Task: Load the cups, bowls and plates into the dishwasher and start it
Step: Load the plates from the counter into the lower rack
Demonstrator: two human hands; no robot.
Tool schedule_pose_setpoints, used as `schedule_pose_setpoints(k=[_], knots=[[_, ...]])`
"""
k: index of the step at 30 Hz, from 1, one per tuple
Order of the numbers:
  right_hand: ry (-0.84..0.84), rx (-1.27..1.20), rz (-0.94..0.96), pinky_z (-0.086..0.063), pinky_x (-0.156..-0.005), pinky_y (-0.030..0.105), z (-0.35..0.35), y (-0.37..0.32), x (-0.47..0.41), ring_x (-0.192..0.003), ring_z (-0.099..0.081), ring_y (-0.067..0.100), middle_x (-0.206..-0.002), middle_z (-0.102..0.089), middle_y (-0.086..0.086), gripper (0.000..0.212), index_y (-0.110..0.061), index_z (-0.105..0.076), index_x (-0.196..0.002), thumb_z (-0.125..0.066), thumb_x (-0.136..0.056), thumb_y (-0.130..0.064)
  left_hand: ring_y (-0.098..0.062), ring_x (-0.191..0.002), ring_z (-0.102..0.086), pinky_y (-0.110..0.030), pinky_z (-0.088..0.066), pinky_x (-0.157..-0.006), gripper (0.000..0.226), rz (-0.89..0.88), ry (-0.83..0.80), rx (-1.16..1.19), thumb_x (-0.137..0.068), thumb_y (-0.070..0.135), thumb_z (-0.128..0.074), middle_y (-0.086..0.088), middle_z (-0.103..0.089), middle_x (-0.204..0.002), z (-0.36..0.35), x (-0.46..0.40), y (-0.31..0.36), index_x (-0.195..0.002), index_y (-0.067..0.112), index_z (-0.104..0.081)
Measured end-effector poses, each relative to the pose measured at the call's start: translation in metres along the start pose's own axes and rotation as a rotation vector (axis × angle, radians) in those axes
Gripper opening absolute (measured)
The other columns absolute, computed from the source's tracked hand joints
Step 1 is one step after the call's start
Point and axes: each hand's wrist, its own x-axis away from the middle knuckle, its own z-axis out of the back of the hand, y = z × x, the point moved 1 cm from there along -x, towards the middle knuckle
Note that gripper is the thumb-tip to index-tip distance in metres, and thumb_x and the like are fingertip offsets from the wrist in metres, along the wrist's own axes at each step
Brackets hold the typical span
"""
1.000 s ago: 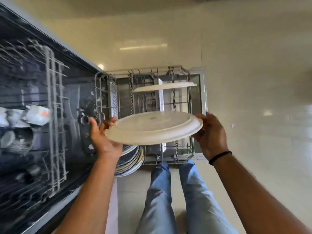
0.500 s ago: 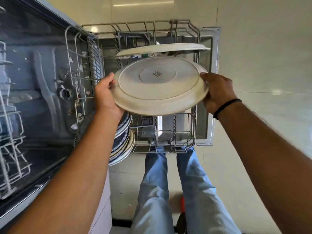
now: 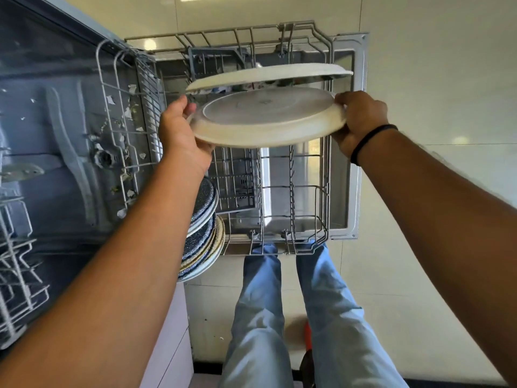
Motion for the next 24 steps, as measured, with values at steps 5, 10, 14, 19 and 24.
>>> schedule_pose_setpoints(k=[5, 10, 14, 19, 24], knots=[[-0.012, -0.031, -0.016, -0.058, -0.056, 0.034, -0.009, -0.009, -0.003, -0.08, -0.069, 0.03, -0.096, -0.065, 0.015, 0.03, -0.005, -0.058, -0.118, -0.058, -0.088, 0.0, -0.03, -0.102, -0.066, -0.046, -0.06, -0.085, 0.015, 0.01, -0.02, -0.001, -0.098, 0.022, -0.049, -0.013, -0.066, -0.112, -0.013, -0.011, 0.01, -0.089, 0.018, -0.06], [-0.134, -0.25, -0.014, -0.059, -0.056, 0.034, -0.024, -0.018, 0.003, -0.068, -0.072, 0.03, -0.094, -0.069, 0.018, 0.026, 0.001, -0.06, -0.119, -0.049, -0.095, -0.001, -0.025, -0.085, -0.067, -0.037, -0.059, -0.07, 0.01, 0.014, -0.019, -0.05, -0.095, 0.025, -0.057, -0.007, -0.064, -0.098, -0.018, -0.03, 0.019, -0.093, 0.015, -0.06], [-0.138, -0.294, 0.013, -0.058, -0.052, 0.032, -0.036, -0.026, 0.011, -0.058, -0.071, 0.03, -0.093, -0.068, 0.02, 0.025, 0.001, -0.058, -0.119, -0.043, -0.099, -0.004, -0.016, -0.066, -0.064, -0.027, -0.055, -0.058, 0.022, -0.039, -0.018, -0.159, -0.095, 0.033, -0.061, -0.001, -0.064, -0.088, -0.025, -0.043, 0.019, -0.104, 0.012, -0.063], [-0.064, -0.158, 0.093, -0.057, -0.052, 0.03, -0.049, -0.027, 0.013, -0.05, -0.069, 0.025, -0.09, -0.071, 0.018, 0.02, -0.006, -0.06, -0.114, -0.047, -0.1, -0.01, -0.014, -0.049, -0.061, -0.022, -0.047, -0.051, 0.037, -0.058, 0.029, -0.154, -0.099, 0.024, -0.045, -0.002, -0.067, -0.081, -0.031, -0.057, 0.021, -0.123, 0.005, -0.064], [-0.003, -0.164, 0.084, -0.057, -0.051, 0.032, -0.052, -0.03, 0.005, -0.044, -0.066, 0.026, -0.086, -0.069, 0.017, 0.026, -0.004, -0.06, -0.118, -0.042, -0.1, -0.008, -0.015, -0.054, -0.06, -0.024, -0.043, -0.049, 0.058, -0.196, 0.09, -0.191, -0.095, 0.009, -0.021, -0.01, -0.066, -0.089, -0.033, -0.051, 0.024, -0.149, 0.028, -0.033]])
